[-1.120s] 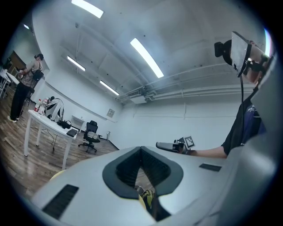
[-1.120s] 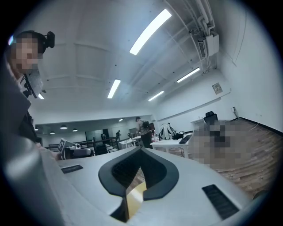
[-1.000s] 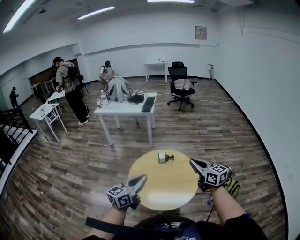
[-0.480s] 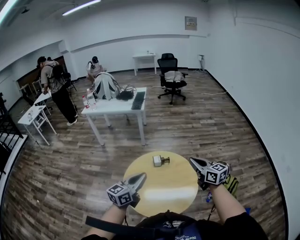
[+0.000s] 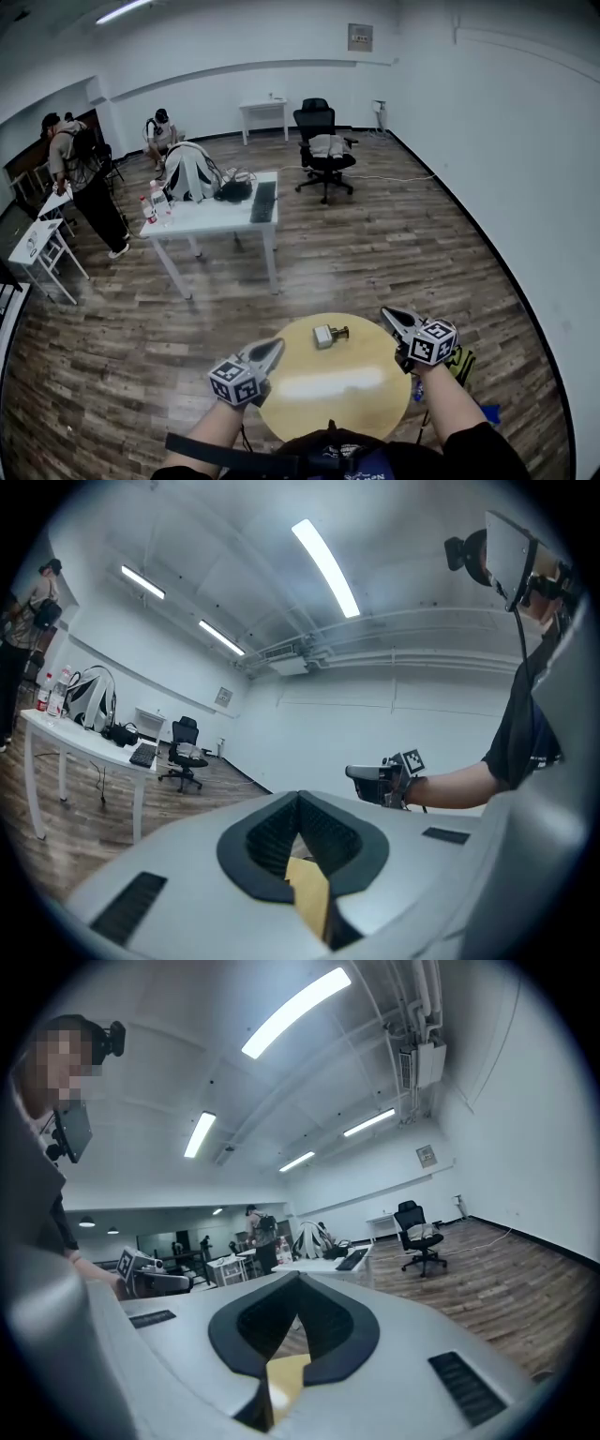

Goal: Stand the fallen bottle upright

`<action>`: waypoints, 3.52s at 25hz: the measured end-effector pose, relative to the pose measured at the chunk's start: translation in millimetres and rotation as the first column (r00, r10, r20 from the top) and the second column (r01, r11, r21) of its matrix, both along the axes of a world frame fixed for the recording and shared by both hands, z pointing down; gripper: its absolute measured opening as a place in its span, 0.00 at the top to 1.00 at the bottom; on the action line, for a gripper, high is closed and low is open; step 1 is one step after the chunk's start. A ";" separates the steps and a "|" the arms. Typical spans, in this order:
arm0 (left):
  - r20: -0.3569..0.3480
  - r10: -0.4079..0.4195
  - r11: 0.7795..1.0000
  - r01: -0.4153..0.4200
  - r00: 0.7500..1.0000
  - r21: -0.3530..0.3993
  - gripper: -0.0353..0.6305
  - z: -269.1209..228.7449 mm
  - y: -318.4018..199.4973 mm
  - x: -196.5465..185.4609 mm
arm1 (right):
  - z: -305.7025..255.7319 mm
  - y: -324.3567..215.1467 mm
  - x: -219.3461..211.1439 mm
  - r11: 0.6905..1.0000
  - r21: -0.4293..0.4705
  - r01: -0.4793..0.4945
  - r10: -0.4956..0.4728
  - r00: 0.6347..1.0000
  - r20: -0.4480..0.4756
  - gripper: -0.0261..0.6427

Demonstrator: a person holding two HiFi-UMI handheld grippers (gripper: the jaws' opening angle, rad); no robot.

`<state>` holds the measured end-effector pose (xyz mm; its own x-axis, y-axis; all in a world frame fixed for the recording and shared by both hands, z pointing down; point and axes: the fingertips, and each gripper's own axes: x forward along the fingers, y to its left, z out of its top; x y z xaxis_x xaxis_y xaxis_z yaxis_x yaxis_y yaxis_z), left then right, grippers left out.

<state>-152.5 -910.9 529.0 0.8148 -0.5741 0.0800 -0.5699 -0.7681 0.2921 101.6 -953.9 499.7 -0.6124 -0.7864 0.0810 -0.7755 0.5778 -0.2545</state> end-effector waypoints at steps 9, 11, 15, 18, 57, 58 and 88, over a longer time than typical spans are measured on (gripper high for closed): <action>0.069 0.037 0.999 -0.034 0.997 -0.040 0.94 36.5 -60.3 57.2 | 30.0 -47.2 35.4 1.000 -0.027 -0.001 0.001 1.000 0.019 0.94; 0.096 0.039 0.999 -0.035 0.995 -0.041 0.94 43.7 -72.5 84.2 | 41.7 -60.1 49.9 0.999 -0.042 0.022 -0.021 0.999 0.027 0.94; 0.198 0.033 0.999 -0.026 0.980 -0.035 0.94 68.3 -95.2 135.1 | 66.9 -80.4 75.3 0.995 -0.066 0.080 -0.078 0.996 0.029 0.94; 0.324 0.056 0.998 -0.054 0.945 -0.015 0.94 90.4 -114.4 174.1 | 84.4 -92.0 91.9 0.992 -0.072 0.102 -0.099 0.994 0.047 0.94; 0.887 0.448 0.844 -0.381 0.114 -0.377 0.79 393.6 -207.9 300.0 | 235.6 -89.0 223.4 0.970 -0.241 -0.045 0.070 0.993 0.095 0.94; 0.887 0.441 0.848 -0.386 0.135 -0.363 0.79 388.4 -207.7 300.7 | 235.3 -89.1 222.5 0.970 -0.241 -0.044 0.069 0.993 0.098 0.94; 0.611 0.196 0.979 -0.189 0.767 -0.078 0.79 303.6 -211.8 216.4 | 208.5 -106.2 127.5 0.976 -0.212 0.056 -0.034 0.994 0.106 0.94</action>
<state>63.9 -1122.7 832.6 0.6845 -0.4067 0.6051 -0.4714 -0.8800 -0.0582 229.1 -1060.1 708.3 -0.6603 -0.7289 0.1808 -0.7141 0.5349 -0.4517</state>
